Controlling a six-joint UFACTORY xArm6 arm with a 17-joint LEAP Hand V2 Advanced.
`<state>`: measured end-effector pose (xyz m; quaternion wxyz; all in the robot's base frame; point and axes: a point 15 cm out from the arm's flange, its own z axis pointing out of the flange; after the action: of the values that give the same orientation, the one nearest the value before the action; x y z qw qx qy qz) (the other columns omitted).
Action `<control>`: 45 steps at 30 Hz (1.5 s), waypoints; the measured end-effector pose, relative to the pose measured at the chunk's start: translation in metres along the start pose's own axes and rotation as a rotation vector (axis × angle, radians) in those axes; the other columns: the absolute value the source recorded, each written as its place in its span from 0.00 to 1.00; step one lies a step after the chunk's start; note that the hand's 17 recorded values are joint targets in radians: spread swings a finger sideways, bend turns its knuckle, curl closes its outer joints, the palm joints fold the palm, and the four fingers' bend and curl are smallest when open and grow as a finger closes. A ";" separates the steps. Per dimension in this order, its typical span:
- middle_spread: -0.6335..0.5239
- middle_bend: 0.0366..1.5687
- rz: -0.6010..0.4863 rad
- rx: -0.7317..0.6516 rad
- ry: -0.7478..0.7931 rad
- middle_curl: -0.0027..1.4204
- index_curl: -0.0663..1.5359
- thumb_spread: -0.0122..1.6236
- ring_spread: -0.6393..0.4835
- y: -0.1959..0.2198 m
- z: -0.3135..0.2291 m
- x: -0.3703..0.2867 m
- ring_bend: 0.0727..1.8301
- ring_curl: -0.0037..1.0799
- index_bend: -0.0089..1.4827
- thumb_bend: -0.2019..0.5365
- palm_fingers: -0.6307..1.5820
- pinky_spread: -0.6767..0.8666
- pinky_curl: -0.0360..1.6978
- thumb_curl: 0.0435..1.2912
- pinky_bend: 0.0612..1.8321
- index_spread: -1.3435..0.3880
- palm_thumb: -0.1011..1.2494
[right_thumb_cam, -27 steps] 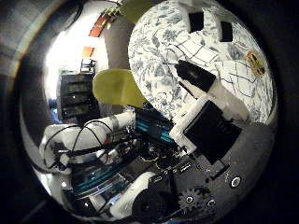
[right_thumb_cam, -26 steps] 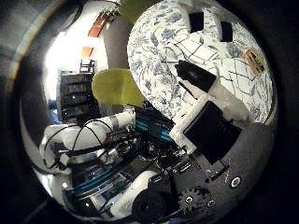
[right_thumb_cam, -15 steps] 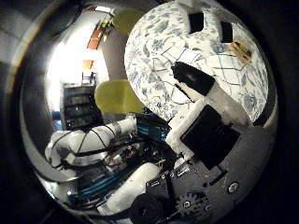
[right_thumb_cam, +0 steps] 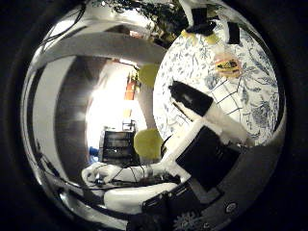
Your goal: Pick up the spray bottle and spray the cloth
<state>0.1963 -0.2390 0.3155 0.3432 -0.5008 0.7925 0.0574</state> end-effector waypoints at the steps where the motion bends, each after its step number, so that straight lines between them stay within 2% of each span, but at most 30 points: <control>1: 0.36 0.31 0.019 0.011 -0.021 0.39 0.31 0.69 0.46 0.000 0.001 0.008 0.38 0.33 0.11 0.24 0.48 0.49 0.13 0.22 0.36 0.57 0.56; 7: 0.44 0.29 0.065 0.058 -0.126 0.38 0.29 0.68 0.53 -0.005 0.009 0.041 0.36 0.32 0.13 0.24 0.40 0.55 0.12 0.21 0.38 0.61 0.52; 11: 0.53 0.23 0.050 0.137 -0.199 0.33 0.28 0.67 0.65 -0.017 0.015 0.049 0.29 0.28 0.12 0.24 0.33 0.62 0.12 0.21 0.35 0.63 0.51; 15: 0.62 0.15 0.055 0.142 -0.223 0.29 0.26 0.65 0.72 -0.021 0.022 0.057 0.23 0.25 0.12 0.23 0.30 0.65 0.13 0.21 0.33 0.65 0.48; 23: 0.67 0.13 0.035 0.105 -0.215 0.26 0.23 0.63 0.75 -0.035 0.047 0.064 0.19 0.23 0.11 0.24 0.29 0.66 0.15 0.21 0.29 0.65 0.48; 30: 0.68 0.14 -0.029 0.096 -0.176 0.25 0.21 0.62 0.74 -0.071 0.079 0.052 0.19 0.24 0.10 0.24 0.30 0.66 0.16 0.21 0.27 0.66 0.48; 45: 0.69 0.15 -0.011 0.102 -0.142 0.25 0.20 0.62 0.74 -0.103 0.115 0.054 0.20 0.25 0.10 0.24 0.32 0.66 0.18 0.21 0.24 0.67 0.49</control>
<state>0.3237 -0.2803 0.2212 0.4240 -0.4818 0.7652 0.0507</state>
